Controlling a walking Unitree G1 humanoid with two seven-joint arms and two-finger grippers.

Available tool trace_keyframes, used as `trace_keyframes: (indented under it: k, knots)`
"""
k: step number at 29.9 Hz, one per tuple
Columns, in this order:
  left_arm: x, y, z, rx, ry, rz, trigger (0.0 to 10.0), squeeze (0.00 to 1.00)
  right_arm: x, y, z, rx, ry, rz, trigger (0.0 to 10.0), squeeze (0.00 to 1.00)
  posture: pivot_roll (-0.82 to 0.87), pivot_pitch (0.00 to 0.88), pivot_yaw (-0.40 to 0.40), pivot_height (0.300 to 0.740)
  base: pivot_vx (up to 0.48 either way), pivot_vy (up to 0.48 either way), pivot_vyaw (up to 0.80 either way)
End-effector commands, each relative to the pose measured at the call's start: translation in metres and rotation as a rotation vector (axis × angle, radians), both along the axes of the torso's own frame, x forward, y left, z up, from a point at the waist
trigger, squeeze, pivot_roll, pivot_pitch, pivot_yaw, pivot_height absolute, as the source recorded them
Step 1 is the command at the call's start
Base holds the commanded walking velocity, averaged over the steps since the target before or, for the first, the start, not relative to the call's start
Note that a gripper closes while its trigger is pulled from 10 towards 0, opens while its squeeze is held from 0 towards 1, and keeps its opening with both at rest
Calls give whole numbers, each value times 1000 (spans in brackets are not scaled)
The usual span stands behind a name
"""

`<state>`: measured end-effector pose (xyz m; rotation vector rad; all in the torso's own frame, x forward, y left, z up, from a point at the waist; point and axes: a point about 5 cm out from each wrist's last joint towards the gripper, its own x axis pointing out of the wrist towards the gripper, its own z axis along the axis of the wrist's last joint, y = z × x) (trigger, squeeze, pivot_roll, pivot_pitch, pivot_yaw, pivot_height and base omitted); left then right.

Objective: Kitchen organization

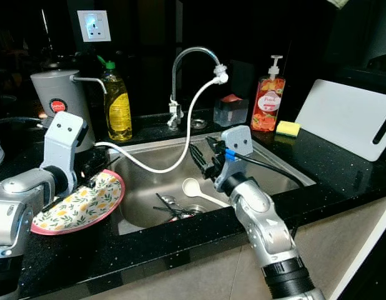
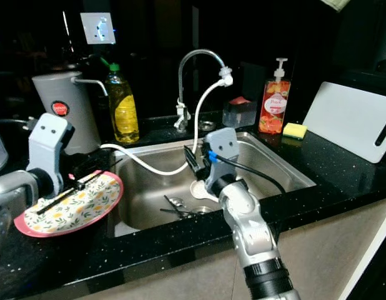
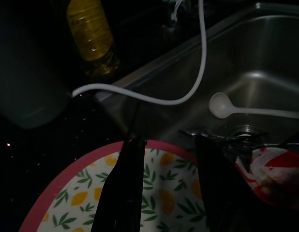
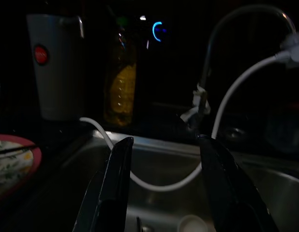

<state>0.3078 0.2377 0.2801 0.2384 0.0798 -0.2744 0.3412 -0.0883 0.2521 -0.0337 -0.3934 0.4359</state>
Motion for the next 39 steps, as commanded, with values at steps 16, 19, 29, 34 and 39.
trace_keyframes:
  k: [16,19,29,34,39]
  knots:
    - [-1,-2,0,32,-8,68,10000,0,-2,-7,-1,97,65,-14,10000,0,9,0,-34,740,0,0,0]
    - [-2,-6,-4,37,1,60,10000,0,-3,-8,0,109,75,-16,10000,0,3,0,-34,740,0,0,0]
    - [0,-13,-7,34,3,56,10000,0,-3,-9,-5,96,91,-26,10000,0,-10,0,-29,740,0,0,0]
    - [2,-14,-7,21,-2,67,10000,0,-3,-7,-7,85,94,-23,10000,0,-6,0,-27,740,0,0,0]
    - [2,-16,-9,45,1,66,10000,0,-3,-4,-7,79,92,-18,10000,0,-7,0,-27,740,0,0,0]
